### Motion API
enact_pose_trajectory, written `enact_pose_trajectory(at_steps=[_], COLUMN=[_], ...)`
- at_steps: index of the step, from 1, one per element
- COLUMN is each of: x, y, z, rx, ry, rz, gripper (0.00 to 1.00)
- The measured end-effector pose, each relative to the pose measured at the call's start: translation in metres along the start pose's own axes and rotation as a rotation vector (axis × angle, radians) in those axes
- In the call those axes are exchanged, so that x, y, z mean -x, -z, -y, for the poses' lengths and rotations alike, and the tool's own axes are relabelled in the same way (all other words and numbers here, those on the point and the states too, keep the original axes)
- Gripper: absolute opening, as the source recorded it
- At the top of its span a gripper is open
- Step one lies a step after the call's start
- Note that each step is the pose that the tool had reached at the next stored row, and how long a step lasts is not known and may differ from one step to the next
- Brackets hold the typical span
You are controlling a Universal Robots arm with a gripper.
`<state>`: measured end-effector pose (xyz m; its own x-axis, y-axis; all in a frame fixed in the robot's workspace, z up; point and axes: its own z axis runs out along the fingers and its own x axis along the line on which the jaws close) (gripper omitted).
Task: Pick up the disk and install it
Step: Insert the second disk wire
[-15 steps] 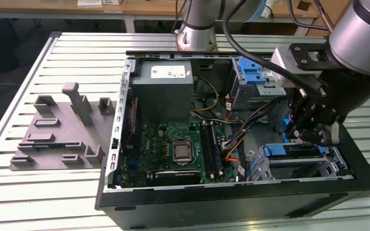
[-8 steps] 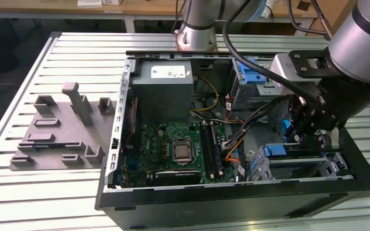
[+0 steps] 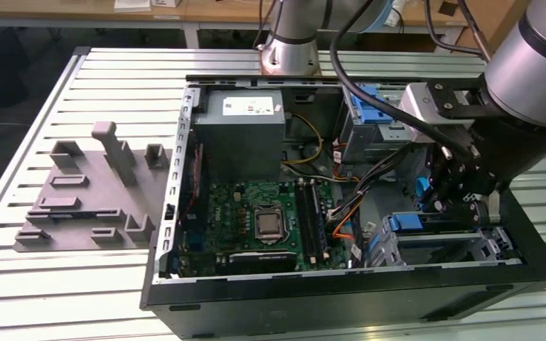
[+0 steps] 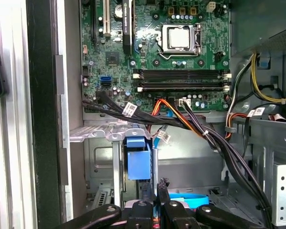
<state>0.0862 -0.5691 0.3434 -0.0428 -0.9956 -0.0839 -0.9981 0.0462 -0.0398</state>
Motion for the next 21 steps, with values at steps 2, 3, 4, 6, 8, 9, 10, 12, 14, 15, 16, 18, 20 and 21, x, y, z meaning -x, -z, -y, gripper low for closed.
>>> enact_pose_trajectory(at_steps=[2, 3, 4, 6, 8, 9, 10, 12, 14, 15, 16, 18, 20, 21], x=[-0.0015, -0.0018, -0.002, -0.0021, -0.0021, -0.0022, -0.0022, -0.0025, -0.0035, -0.0038, -0.0039, -0.004, -0.004, -0.0041], y=[-0.0009, -0.0013, -0.0017, -0.0022, -0.0029, -0.0031, -0.0033, -0.0039, -0.0045, -0.005, -0.0052, -0.0057, -0.0063, -0.0065], z=[0.0001, 0.0001, 0.0003, 0.0013, 0.0024, 0.0027, 0.0028, 0.0028, 0.0029, 0.0029, 0.003, 0.0035, 0.0045, 0.0049], rx=[-0.0002, -0.0002, -0.0002, -0.0002, -0.0002, -0.0002, -0.0002, -0.0002, -0.0002, -0.0003, -0.0003, -0.0003, -0.0002, -0.0002], ry=[0.0, 0.0, 0.0, 0.0, 0.0, 0.0, 0.0, 0.0, 0.0, 0.0, 0.0, 0.0, 0.0, 0.0], rz=[0.0003, 0.0004, 0.0005, 0.0002, 0.0002, 0.0003, 0.0003, 0.0004, 0.0003, 0.0006, 0.0004, 0.0002, 0.0003, 0.0003], gripper=[0.16, 0.16, 0.16, 0.16, 0.16, 0.16, 0.16, 0.16, 0.16, 0.16, 0.16, 0.16, 0.16, 0.16])
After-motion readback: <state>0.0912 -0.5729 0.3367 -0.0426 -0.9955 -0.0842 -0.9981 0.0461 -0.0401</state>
